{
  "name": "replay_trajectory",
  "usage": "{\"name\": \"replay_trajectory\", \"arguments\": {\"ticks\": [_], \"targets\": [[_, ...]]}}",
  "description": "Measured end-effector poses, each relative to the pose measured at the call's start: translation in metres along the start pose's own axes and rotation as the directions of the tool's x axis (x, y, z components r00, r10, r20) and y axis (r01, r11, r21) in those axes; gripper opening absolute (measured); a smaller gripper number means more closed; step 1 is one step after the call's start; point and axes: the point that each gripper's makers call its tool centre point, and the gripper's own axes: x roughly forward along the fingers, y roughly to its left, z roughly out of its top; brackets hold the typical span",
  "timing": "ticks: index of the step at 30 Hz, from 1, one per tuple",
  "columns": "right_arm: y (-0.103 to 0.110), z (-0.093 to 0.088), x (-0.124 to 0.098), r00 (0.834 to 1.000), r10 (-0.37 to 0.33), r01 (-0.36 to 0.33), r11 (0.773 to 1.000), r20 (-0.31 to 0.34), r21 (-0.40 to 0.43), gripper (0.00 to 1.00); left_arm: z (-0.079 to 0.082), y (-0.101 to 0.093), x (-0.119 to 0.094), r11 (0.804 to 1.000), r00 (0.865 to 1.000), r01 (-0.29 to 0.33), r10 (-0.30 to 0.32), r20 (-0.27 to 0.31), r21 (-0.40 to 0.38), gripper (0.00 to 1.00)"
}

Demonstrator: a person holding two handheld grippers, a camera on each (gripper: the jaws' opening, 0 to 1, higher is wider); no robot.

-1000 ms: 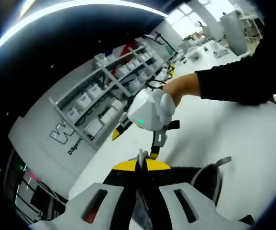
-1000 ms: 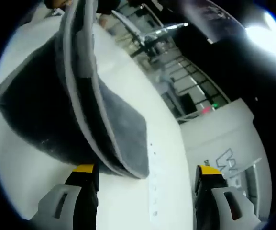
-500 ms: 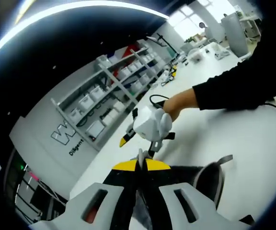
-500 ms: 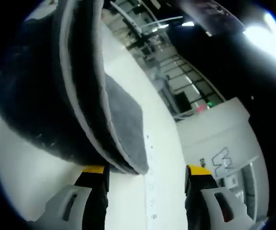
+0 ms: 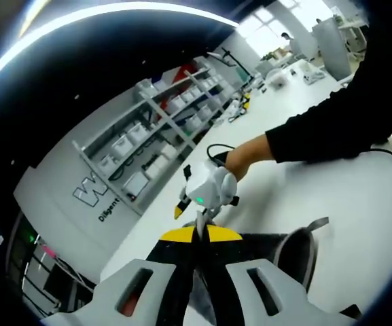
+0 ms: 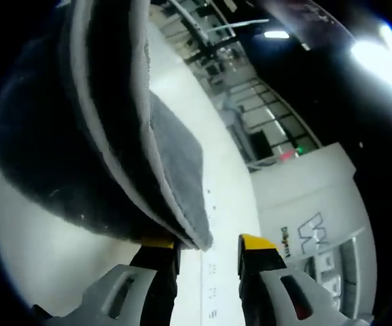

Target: Open the folded towel by lifting each exposed corner and separating the folded layers until the towel lies flat within the target outline without major curled edges

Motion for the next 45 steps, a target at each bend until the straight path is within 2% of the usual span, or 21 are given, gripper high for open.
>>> {"name": "replay_trajectory", "arguments": {"ticks": [4,7,15,19,23,28,30,40,45], "targets": [[0.009,0.002,0.005,1.0,0.019,-0.019,0.998,-0.001,-0.052,0.16,-0.001,-0.001,-0.001,1.0,1.0,0.002,-0.002,0.005,0.002,0.03],[0.01,0.001,0.006,1.0,0.019,-0.02,0.998,-0.006,-0.067,0.12,-0.002,-0.001,-0.002,1.0,1.0,0.003,-0.003,0.01,-0.004,0.03],[0.014,-0.003,0.007,0.999,0.039,-0.039,0.997,-0.005,-0.064,0.0,-0.003,0.001,-0.003,1.0,1.0,0.001,0.0,0.018,-0.016,0.03],[0.014,-0.004,0.007,0.999,0.039,-0.04,0.997,-0.012,-0.067,0.0,-0.004,0.001,-0.003,1.0,1.0,0.003,-0.002,0.019,-0.024,0.03],[0.004,0.001,0.008,0.999,0.016,-0.018,0.997,-0.03,-0.07,0.0,-0.007,0.0,-0.007,0.999,1.0,0.014,-0.013,0.028,-0.037,0.03],[0.0,0.004,0.002,0.996,0.051,-0.06,0.99,-0.072,-0.128,0.0,-0.012,0.004,-0.017,0.998,0.999,0.007,-0.004,0.042,-0.068,0.03],[-0.004,0.008,-0.001,0.995,0.056,-0.066,0.989,-0.079,-0.133,0.0,-0.013,0.009,-0.02,0.996,0.999,-0.016,0.021,0.048,-0.088,0.03],[-0.016,0.014,-0.005,0.989,0.078,-0.098,0.982,-0.129,-0.161,0.0,-0.012,0.008,-0.026,0.995,0.997,-0.007,0.015,0.079,-0.099,0.03],[-0.024,0.019,-0.007,0.988,0.071,-0.092,0.983,-0.134,-0.157,0.0,-0.011,0.016,-0.033,0.99,0.994,-0.02,0.035,0.107,-0.14,0.03]]}}
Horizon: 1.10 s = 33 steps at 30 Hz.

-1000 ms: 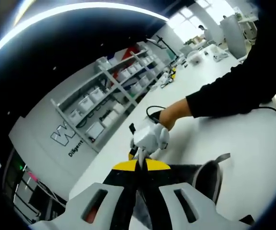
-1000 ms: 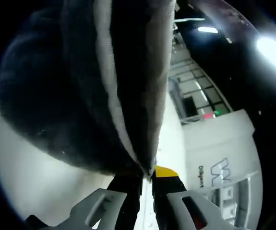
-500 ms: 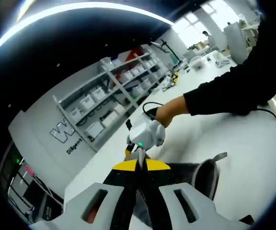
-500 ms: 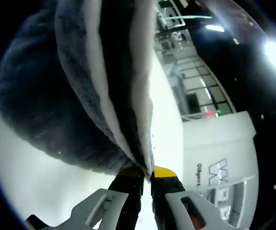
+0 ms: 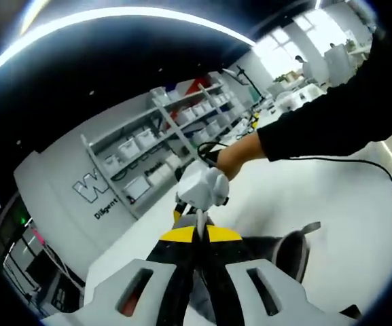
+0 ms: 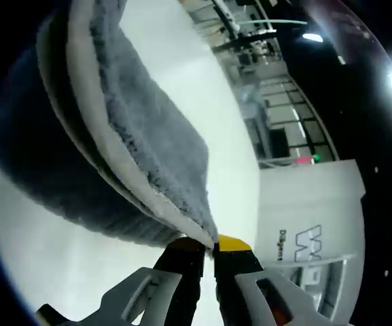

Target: Open the folded towel by lifting each exposed corner and separating the folded layers until the towel lies flat within the target outline without major curled edges

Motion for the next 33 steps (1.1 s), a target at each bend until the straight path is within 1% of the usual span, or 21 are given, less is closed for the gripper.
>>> {"name": "replay_trajectory", "arguments": {"ticks": [3,5,7,8,11,12,14,16,21,23,24,25,26,27,29,30,31,32,33], "targets": [[-0.005,0.003,-0.002,1.0,0.003,-0.003,1.0,-0.009,-0.005,0.0,0.001,0.004,-0.003,1.0,1.0,-0.01,0.01,0.01,-0.009,0.03],[-0.008,0.007,-0.004,1.0,0.007,-0.007,1.0,-0.012,-0.008,0.0,-0.001,0.006,-0.007,0.999,1.0,-0.013,0.014,0.008,-0.037,0.03],[-0.011,0.01,-0.005,1.0,0.012,-0.012,1.0,-0.017,-0.013,0.0,-0.005,0.014,-0.012,0.996,0.999,-0.051,0.051,-0.006,-0.066,0.03],[-0.013,0.014,-0.006,1.0,0.019,-0.019,1.0,-0.021,-0.012,0.0,-0.007,0.018,-0.015,0.994,0.998,-0.066,0.066,-0.003,-0.088,0.03],[-0.016,0.018,-0.006,0.999,0.031,-0.032,0.999,-0.037,-0.025,0.0,-0.012,0.027,-0.025,0.98,0.996,-0.084,0.088,0.018,-0.181,0.03],[-0.019,0.019,-0.007,0.999,0.029,-0.031,0.999,-0.044,-0.03,0.0,-0.013,0.028,-0.027,0.979,0.996,-0.082,0.087,0.02,-0.185,0.03],[-0.023,0.022,-0.008,0.998,0.028,-0.03,0.999,-0.047,-0.031,0.0,-0.017,0.029,-0.032,0.97,0.996,-0.077,0.084,0.022,-0.23,0.03],[-0.029,0.026,-0.009,0.998,0.028,-0.03,0.999,-0.054,-0.038,0.0,-0.017,0.033,-0.037,0.964,0.994,-0.087,0.1,0.042,-0.251,0.03],[-0.041,0.039,-0.011,0.997,0.034,-0.038,0.998,-0.076,-0.057,0.0,-0.022,0.043,-0.046,0.948,0.987,-0.12,0.145,0.063,-0.296,0.03],[-0.044,0.042,-0.01,0.995,0.039,-0.046,0.997,-0.093,-0.067,0.0,-0.027,0.049,-0.052,0.933,0.984,-0.133,0.166,0.071,-0.335,0.03],[-0.044,0.043,-0.01,0.994,0.042,-0.049,0.996,-0.097,-0.071,0.0,-0.029,0.05,-0.054,0.926,0.983,-0.132,0.167,0.071,-0.355,0.03],[-0.044,0.045,-0.009,0.993,0.051,-0.059,0.995,-0.107,-0.08,0.0,-0.03,0.051,-0.055,0.923,0.983,-0.13,0.167,0.071,-0.363,0.03],[-0.045,0.046,-0.008,0.992,0.054,-0.064,0.994,-0.112,-0.087,0.0,-0.034,0.052,-0.058,0.91,0.983,-0.125,0.168,0.075,-0.394,0.03],[-0.046,0.047,-0.008,0.992,0.054,-0.064,0.994,-0.114,-0.088,0.0,-0.035,0.053,-0.059,0.905,0.983,-0.124,0.169,0.077,-0.407,0.03],[-0.051,0.055,-0.007,0.992,0.053,-0.064,0.993,-0.115,-0.096,0.0,-0.042,0.058,-0.067,0.865,0.974,-0.141,0.208,0.088,-0.481,0.03],[-0.053,0.058,-0.006,0.992,0.052,-0.064,0.993,-0.114,-0.098,0.0,-0.045,0.058,-0.07,0.842,0.97,-0.14,0.221,0.097,-0.521,0.03],[-0.055,0.062,-0.005,0.992,0.053,-0.065,0.992,-0.115,-0.104,0.0,-0.047,0.056,-0.072,0.828,0.97,-0.13,0.22,0.104,-0.545,0.03],[-0.056,0.066,-0.004,0.992,0.055,-0.068,0.992,-0.115,-0.11,0.0,-0.053,0.054,-0.075,0.799,0.969,-0.113,0.219,0.111,-0.591,0.03],[-0.057,0.07,-0.003,0.992,0.058,-0.072,0.99,-0.116,-0.119,0.0,-0.057,0.053,-0.077,0.78,0.969,-0.111,0.223,0.109,-0.617,0.03]]}}
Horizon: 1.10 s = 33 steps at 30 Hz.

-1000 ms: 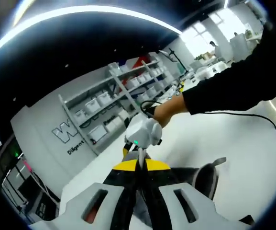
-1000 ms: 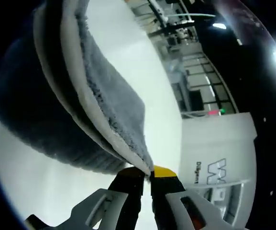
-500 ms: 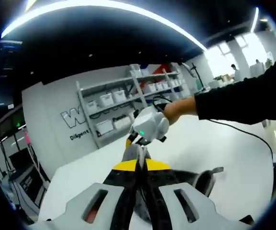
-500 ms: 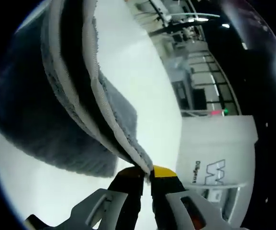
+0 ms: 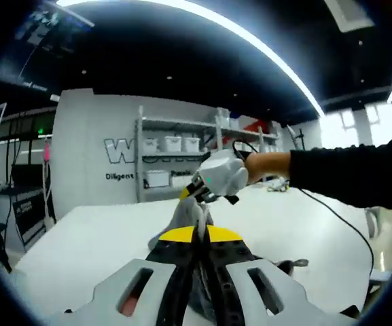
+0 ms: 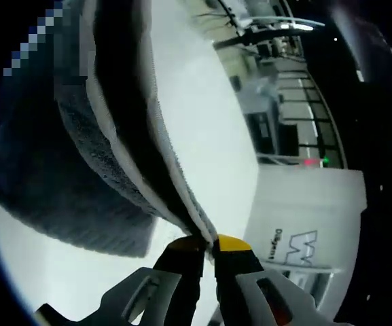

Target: Open the folded towel by lifting each exposed corner and separating the folded layers until the towel lies flat within the target outline without major curled edges

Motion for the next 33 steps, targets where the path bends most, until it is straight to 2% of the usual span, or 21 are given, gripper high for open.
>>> {"name": "replay_trajectory", "arguments": {"ticks": [5,7,9,11,12,13,14,15,17,19,21,23,25,26,28,30,33], "targets": [[-0.007,0.017,0.005,1.0,0.018,-0.018,0.999,-0.012,-0.029,0.0,-0.004,0.016,-0.013,0.995,0.999,-0.024,0.026,0.025,-0.095,0.03],[-0.01,0.023,0.009,1.0,0.024,-0.024,0.999,-0.011,-0.035,0.0,-0.004,0.017,-0.018,0.981,0.999,-0.002,0.011,0.042,-0.194,0.03],[-0.013,0.029,0.012,0.999,0.034,-0.035,0.998,-0.012,-0.051,0.0,-0.008,0.019,-0.021,0.968,0.999,0.0,0.012,0.046,-0.251,0.03],[-0.017,0.035,0.016,0.999,0.043,-0.044,0.997,-0.017,-0.058,0.0,-0.011,0.021,-0.023,0.963,0.999,-0.001,0.016,0.05,-0.27,0.03],[-0.018,0.038,0.018,0.999,0.05,-0.052,0.997,-0.021,-0.064,0.0,-0.011,0.02,-0.023,0.948,0.998,0.014,0.008,0.066,-0.317,0.03],[-0.019,0.039,0.019,0.998,0.053,-0.054,0.996,-0.023,-0.067,0.0,-0.01,0.019,-0.024,0.943,0.997,0.023,0.001,0.073,-0.333,0.04],[-0.02,0.046,0.023,0.997,0.066,-0.068,0.993,-0.025,-0.094,0.0,-0.006,0.019,-0.026,0.9,0.995,0.054,-0.009,0.104,-0.433,0.03],[-0.02,0.05,0.025,0.997,0.073,-0.075,0.992,-0.029,-0.099,0.0,-0.007,0.022,-0.028,0.898,0.994,0.044,0.007,0.113,-0.437,0.03],[-0.022,0.055,0.028,0.996,0.084,-0.087,0.991,-0.036,-0.1,0.0,-0.008,0.031,-0.033,0.912,0.993,0.006,0.044,0.112,-0.41,0.03],[-0.023,0.059,0.032,0.995,0.093,-0.097,0.99,-0.043,-0.101,0.0,-0.01,0.036,-0.037,0.904,0.99,-0.011,0.069,0.12,-0.428,0.03],[-0.025,0.066,0.036,0.993,0.105,-0.11,0.988,-0.049,-0.105,0.0,-0.014,0.043,-0.042,0.862,0.989,-0.013,0.086,0.12,-0.506,0.03],[-0.025,0.071,0.039,0.992,0.114,-0.119,0.986,-0.053,-0.115,0.0,-0.019,0.045,-0.044,0.832,0.99,0.0,0.078,0.117,-0.554,0.03],[-0.026,0.079,0.044,0.991,0.124,-0.13,0.982,-0.054,-0.134,0.0,-0.023,0.051,-0.05,0.845,0.987,-0.039,0.116,0.113,-0.533,0.03],[-0.026,0.084,0.047,0.991,0.126,-0.133,0.981,-0.054,-0.138,0.0,-0.024,0.052,-0.051,0.844,0.986,-0.043,0.121,0.112,-0.534,0.03],[-0.026,0.091,0.05,0.99,0.132,-0.138,0.979,-0.054,-0.148,0.0,-0.027,0.056,-0.056,0.836,0.984,-0.056,0.14,0.113,-0.546,0.04],[-0.026,0.098,0.056,0.988,0.143,-0.15,0.976,-0.059,-0.155,0.0,-0.032,0.059,-0.06,0.801,0.983,-0.057,0.148,0.105,-0.596,0.04],[-0.025,0.106,0.065,0.986,0.152,-0.162,0.973,-0.068,-0.167,0.0,-0.035,0.063,-0.064,0.804,0.979,-0.08,0.174,0.104,-0.59,0.04]]}}
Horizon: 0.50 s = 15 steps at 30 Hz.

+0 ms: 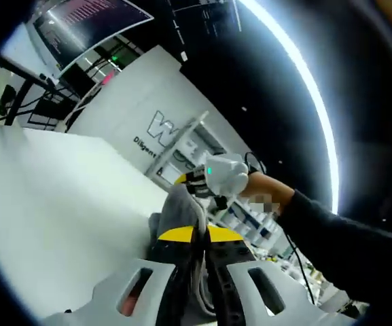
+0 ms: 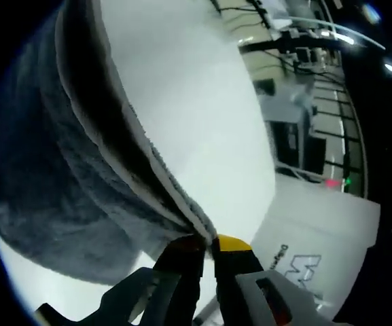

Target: Open the folded towel by lifting each exposed corner and separating the folded layers until the towel lies flat within the target outline without major curled edges

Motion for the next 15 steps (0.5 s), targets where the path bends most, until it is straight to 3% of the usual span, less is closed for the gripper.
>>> {"name": "replay_trajectory", "arguments": {"ticks": [4,8,15], "targets": [[-0.01,0.018,0.008,1.0,-0.017,0.017,1.0,0.008,-0.024,0.0,0.003,0.0,-0.005,1.0,1.0,-0.011,0.011,0.028,-0.024,0.04],[-0.018,0.038,0.017,0.998,-0.053,0.055,0.997,0.034,-0.06,0.0,-0.003,-0.001,-0.008,0.999,1.0,-0.01,0.01,0.017,-0.038,0.04],[-0.017,0.071,0.027,0.995,-0.077,0.086,0.988,0.07,-0.132,0.0,-0.007,0.016,-0.021,0.997,0.998,-0.061,0.061,0.006,-0.052,0.04]]}}
